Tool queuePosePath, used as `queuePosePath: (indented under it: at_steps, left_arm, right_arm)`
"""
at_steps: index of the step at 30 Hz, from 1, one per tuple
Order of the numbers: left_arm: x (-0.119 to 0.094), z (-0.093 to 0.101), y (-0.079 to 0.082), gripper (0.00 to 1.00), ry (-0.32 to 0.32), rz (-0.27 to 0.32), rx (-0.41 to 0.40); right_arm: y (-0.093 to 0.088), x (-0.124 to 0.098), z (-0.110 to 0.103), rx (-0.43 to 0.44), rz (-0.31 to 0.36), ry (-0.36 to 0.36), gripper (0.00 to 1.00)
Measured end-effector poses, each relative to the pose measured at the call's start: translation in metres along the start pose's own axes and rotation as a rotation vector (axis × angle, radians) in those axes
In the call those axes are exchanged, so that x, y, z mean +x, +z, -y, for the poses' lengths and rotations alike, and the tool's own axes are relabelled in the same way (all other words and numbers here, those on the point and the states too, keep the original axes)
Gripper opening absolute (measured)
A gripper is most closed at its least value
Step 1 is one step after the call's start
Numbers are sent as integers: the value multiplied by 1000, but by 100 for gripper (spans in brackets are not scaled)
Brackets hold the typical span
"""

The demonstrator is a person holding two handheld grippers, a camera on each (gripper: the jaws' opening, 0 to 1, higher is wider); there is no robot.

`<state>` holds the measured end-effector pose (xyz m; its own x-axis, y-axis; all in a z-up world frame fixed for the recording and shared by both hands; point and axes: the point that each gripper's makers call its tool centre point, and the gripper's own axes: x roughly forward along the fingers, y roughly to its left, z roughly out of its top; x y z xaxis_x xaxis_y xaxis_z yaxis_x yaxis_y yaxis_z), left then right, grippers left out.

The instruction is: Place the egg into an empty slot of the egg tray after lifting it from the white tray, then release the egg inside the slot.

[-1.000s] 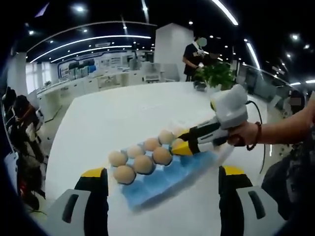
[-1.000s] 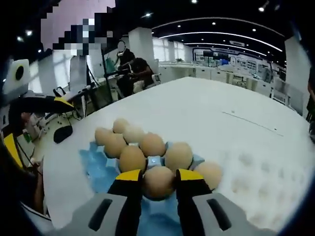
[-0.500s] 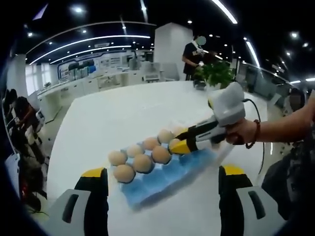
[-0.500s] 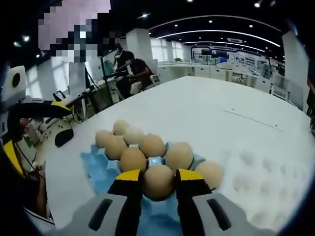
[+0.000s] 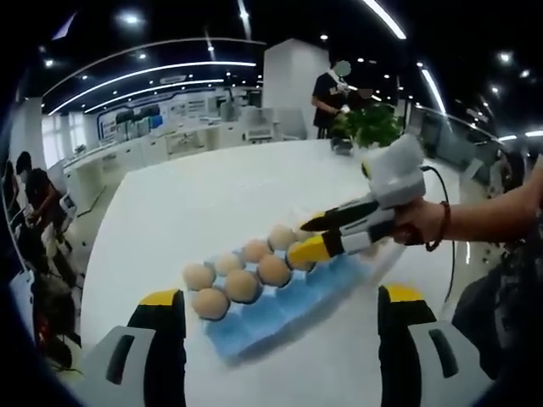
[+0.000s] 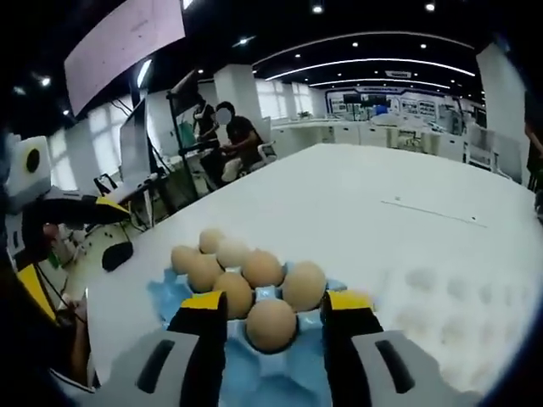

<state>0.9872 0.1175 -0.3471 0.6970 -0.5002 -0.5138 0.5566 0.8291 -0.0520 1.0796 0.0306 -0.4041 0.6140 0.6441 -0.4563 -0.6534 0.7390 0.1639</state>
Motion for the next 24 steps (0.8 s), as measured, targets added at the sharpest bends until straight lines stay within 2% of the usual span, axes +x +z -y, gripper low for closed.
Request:
queuePosePath:
  at_steps: [3,5,13,24]
  left_arm:
    - [2,2,0,97,-6,0,5]
    - [3,3,0,97,-8,-2,8]
    - [7,3,2,98,-19,1,4]
    - [12,4,4,98,-27,-2,7]
  right_arm:
    - [5,-3,-2,17,19,19,60]
    - [5,-3,-1,13,18,15,63]
    - [9,-8,6,8,29,-1,69]
    - [14,-27,31,9,57,-55,70]
